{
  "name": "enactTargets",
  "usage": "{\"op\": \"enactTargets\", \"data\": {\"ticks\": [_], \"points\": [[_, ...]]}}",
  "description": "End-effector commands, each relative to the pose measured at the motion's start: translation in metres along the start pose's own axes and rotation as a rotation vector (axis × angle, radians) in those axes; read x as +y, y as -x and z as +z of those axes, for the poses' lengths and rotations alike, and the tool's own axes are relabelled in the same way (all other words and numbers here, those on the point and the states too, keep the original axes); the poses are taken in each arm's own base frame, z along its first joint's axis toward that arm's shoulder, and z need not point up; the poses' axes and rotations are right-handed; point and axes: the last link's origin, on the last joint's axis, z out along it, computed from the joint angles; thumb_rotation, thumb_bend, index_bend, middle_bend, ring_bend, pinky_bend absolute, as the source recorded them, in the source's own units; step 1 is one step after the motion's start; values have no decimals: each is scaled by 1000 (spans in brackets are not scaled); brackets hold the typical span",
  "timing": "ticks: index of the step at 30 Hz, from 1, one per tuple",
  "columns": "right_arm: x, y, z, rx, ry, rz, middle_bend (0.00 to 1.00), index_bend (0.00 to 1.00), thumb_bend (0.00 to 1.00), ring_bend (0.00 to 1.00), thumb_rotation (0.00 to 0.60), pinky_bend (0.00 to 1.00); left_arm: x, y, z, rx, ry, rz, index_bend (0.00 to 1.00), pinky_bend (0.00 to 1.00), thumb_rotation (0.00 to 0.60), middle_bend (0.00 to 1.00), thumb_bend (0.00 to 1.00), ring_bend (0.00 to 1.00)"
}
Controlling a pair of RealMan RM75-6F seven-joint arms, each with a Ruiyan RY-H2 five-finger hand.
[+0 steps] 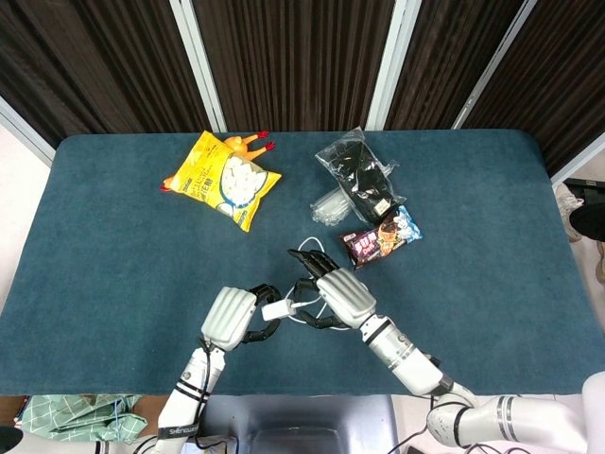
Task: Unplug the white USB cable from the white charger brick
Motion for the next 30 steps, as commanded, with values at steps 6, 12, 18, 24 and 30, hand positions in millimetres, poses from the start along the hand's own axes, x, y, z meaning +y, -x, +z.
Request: {"op": "enactTargets", "data": {"ticks": [6,12,18,24,30], "points": [[-2,0,2,4,4,-7,111,666,518,0,600,0,0,-1,0,-3,2,-5,756,1000,600,821,528,988],[-3,1,4,0,10,-7,113,682,533,0,600,0,2,-2,-1,-1,7,-9,756,1000,600,821,528,989],[-5,3,5,-3,20,-5,134,765,612,0,600,0,1,-2,-1,1,7,-8,756,1000,600,822,527,988],[-5,0,5,15,32,-16,148,851,659,0,600,0,-1,-4,-1,3,6,-2,756,1000,600,822,525,988],[-2,-6,1,21,50,-37,149,855,669,0,600,0,-6,-6,0,0,13,44,756,1000,600,822,527,988]]}}
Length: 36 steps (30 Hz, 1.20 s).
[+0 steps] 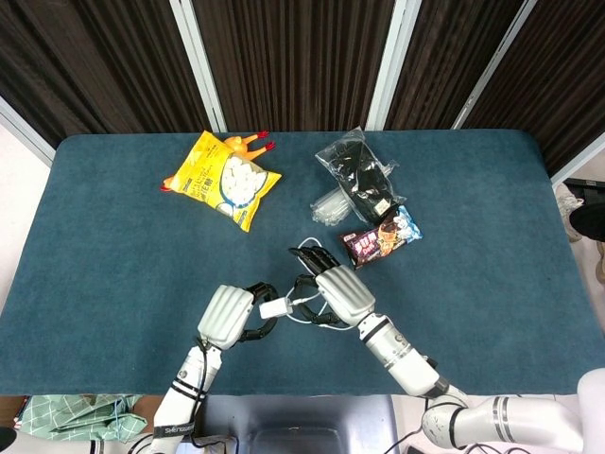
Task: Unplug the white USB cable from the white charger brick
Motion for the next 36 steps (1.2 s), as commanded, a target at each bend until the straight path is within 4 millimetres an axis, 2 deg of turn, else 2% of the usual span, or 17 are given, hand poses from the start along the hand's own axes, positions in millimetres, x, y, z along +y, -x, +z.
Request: {"op": "enactTargets", "data": {"ticks": [1,11,16,20,23,25,28,32,34,36], "points": [[2,-4,-1,5,11,-9,150,855,669,0,600,0,-2,-1,0,-3,-1,9,756,1000,600,821,527,988],[20,-22,-8,30,61,-43,150,854,668,0,600,0,-12,-6,3,9,-9,40,756,1000,600,821,525,987],[54,-25,-17,36,144,-119,150,855,669,0,600,0,-42,4,3,-31,-21,134,757,1000,600,820,525,986],[93,-16,-22,26,242,-135,150,849,668,0,600,0,-68,21,6,-72,-52,191,752,978,600,814,520,943],[119,-5,-21,10,305,-143,150,830,668,0,600,0,-80,32,10,-89,-66,210,740,877,600,801,524,856],[131,2,-19,4,332,-144,150,811,668,0,600,0,-84,36,12,-98,-56,228,734,742,600,776,526,799],[143,10,-17,-21,350,-151,150,755,669,0,600,0,-88,41,15,-103,-43,239,703,594,600,720,530,711],[149,15,-14,-38,355,-167,150,683,668,0,600,0,-91,45,18,-105,-48,239,627,501,600,643,532,590],[150,16,-14,-41,354,-166,150,632,669,0,600,0,-92,46,19,-106,-48,242,564,463,600,585,524,520],[151,17,-13,-47,354,-159,138,531,665,0,600,0,-94,47,20,-107,-49,251,399,386,600,432,492,362]]}}
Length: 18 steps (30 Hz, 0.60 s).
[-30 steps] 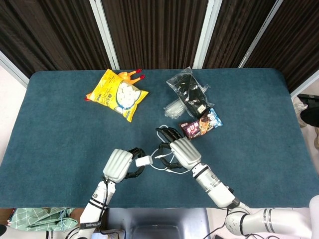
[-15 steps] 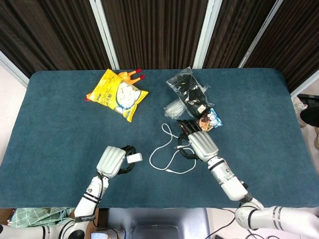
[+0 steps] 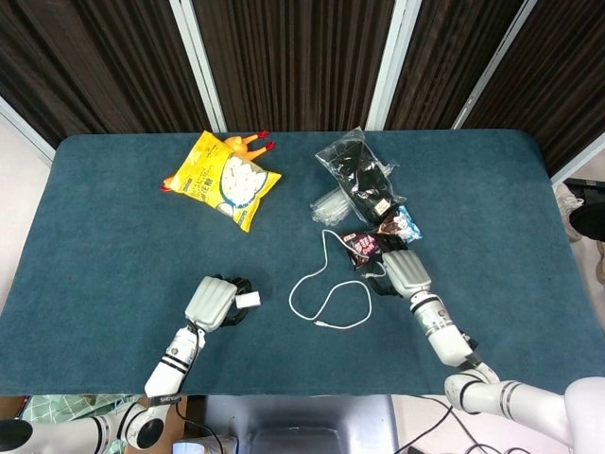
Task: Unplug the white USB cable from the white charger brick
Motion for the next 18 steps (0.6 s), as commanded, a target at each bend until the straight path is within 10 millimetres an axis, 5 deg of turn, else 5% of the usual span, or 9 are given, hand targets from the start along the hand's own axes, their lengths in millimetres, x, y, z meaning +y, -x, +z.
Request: {"op": "enactTargets", "data": {"ticks": [1,5,7,14,18], "points": [[1,1,1,-21,-4,1,116,449,649,0,600,0,-4,3,3,-11,-7,10,339,364,600,377,481,309],[3,-5,-2,-39,-13,1,32,181,538,0,600,0,-10,2,6,-52,-26,8,120,280,600,186,457,121],[5,-9,-6,-39,-16,2,22,132,501,0,600,0,-12,0,6,-61,-35,8,55,255,600,117,453,62],[13,-33,-33,-4,-30,-4,0,58,409,0,600,0,-21,-21,-5,-43,-29,-18,36,238,600,78,444,45],[25,-57,-72,35,-25,-32,0,3,319,0,600,0,-29,-48,-25,9,-2,-53,35,233,600,73,436,42]]}}
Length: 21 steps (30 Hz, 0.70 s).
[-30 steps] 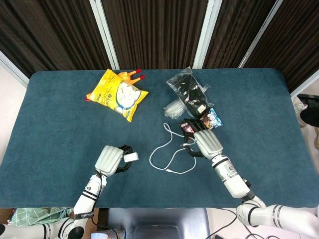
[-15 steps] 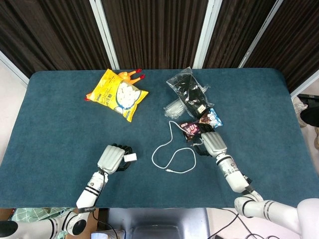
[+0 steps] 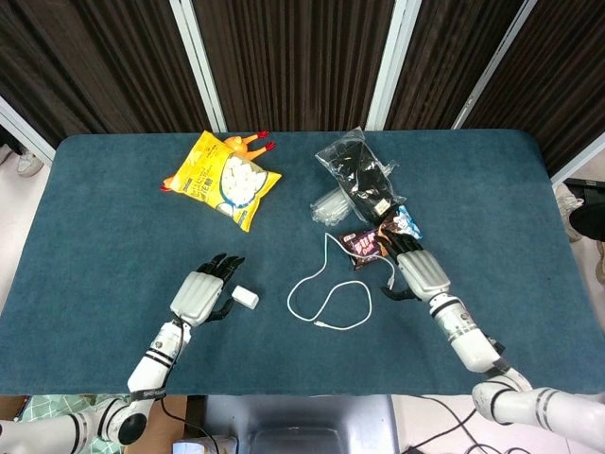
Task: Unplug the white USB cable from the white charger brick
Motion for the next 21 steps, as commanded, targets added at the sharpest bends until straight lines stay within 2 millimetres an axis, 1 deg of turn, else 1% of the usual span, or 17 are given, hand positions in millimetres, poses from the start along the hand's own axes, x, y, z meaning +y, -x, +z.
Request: {"op": "enactTargets", "data": {"ticks": [1,5,6,7,9,11,12,15,17,19,21], "points": [[12,-24,-45,42,15,-30,0,0,309,0,600,0,-10,-26,-22,63,26,-31,33,231,600,72,436,42],[28,-47,-100,93,90,-111,0,0,283,0,600,0,-32,-51,-55,119,24,-41,9,187,600,49,433,19],[33,-52,-116,125,118,-147,0,0,276,0,600,0,-42,-57,-67,118,14,-46,3,168,600,32,431,8],[37,-55,-128,152,140,-172,0,0,272,0,600,0,-49,-61,-77,113,3,-48,0,145,600,15,429,1],[45,-56,-155,200,198,-219,0,0,265,0,600,0,-66,-68,-99,107,-12,-45,0,110,600,1,428,0],[49,-53,-175,240,237,-226,0,0,250,0,600,0,-81,-70,-121,100,-34,-56,0,97,600,0,429,0],[50,-50,-187,269,255,-225,0,0,248,0,600,0,-88,-69,-136,91,-43,-75,0,95,600,0,429,0],[54,-42,-212,353,293,-235,0,0,247,0,600,0,-102,-64,-175,74,-66,-133,0,87,600,0,434,0],[58,-35,-221,366,310,-224,0,0,238,0,600,0,-108,-61,-192,70,-66,-149,0,76,600,0,437,0],[61,-33,-223,330,305,-208,0,0,223,0,600,0,-115,-65,-201,63,-63,-96,0,70,600,0,433,0],[64,-35,-222,320,309,-182,0,0,212,0,600,0,-115,-72,-204,107,-51,-117,0,69,600,0,427,0]]}}
